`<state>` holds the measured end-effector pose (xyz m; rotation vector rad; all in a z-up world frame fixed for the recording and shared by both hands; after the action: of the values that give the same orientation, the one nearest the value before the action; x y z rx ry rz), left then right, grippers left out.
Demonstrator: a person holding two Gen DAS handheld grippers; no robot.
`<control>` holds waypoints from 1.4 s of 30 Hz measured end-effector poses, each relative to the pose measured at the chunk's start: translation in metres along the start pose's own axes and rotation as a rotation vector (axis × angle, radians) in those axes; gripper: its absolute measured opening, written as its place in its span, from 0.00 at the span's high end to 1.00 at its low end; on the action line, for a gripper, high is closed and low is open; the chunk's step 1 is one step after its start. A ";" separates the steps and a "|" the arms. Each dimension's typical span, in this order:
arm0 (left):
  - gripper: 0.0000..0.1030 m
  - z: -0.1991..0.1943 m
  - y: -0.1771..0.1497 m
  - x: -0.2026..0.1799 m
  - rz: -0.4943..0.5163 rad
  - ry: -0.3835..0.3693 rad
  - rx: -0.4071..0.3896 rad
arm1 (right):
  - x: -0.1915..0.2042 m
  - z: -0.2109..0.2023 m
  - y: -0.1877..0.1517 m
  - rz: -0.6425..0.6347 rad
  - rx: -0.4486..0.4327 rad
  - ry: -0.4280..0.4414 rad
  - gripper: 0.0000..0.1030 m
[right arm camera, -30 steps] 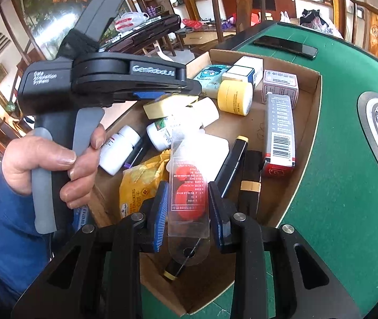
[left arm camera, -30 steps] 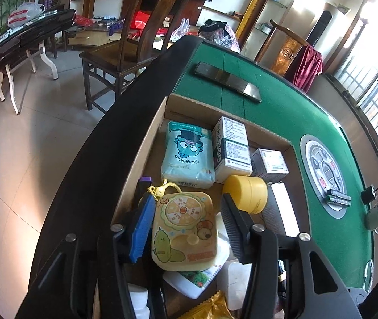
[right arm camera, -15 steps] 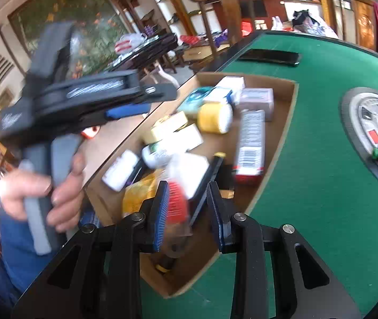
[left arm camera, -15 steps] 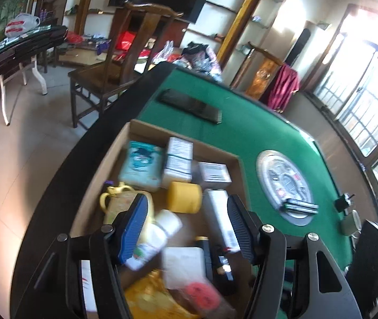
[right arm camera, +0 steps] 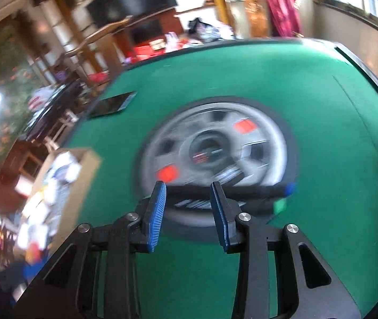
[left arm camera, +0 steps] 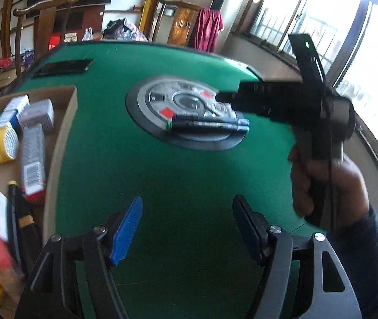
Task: Organize objects
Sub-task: 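Move both tools down to the two black markers beside the dial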
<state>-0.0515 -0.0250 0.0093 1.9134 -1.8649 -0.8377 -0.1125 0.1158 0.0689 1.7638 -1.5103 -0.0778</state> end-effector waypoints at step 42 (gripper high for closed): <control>0.31 0.019 -0.008 0.019 -0.034 0.039 0.025 | 0.029 -0.007 -0.094 -0.074 0.215 0.108 0.66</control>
<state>-0.0576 -0.0397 -0.0138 1.9675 -1.8339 -0.7853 -0.0249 0.0917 0.0306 1.9612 -1.4183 0.1454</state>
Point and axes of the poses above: each gripper's, at about its wrist camera, not at the fingertips, and z roughly the way its jaws point, x to its left, y to its top, the point moved 3 cm from there along z, roughly the way its jaws point, and after that the axes turned 8 degrees about y, right-handed, at the moved point
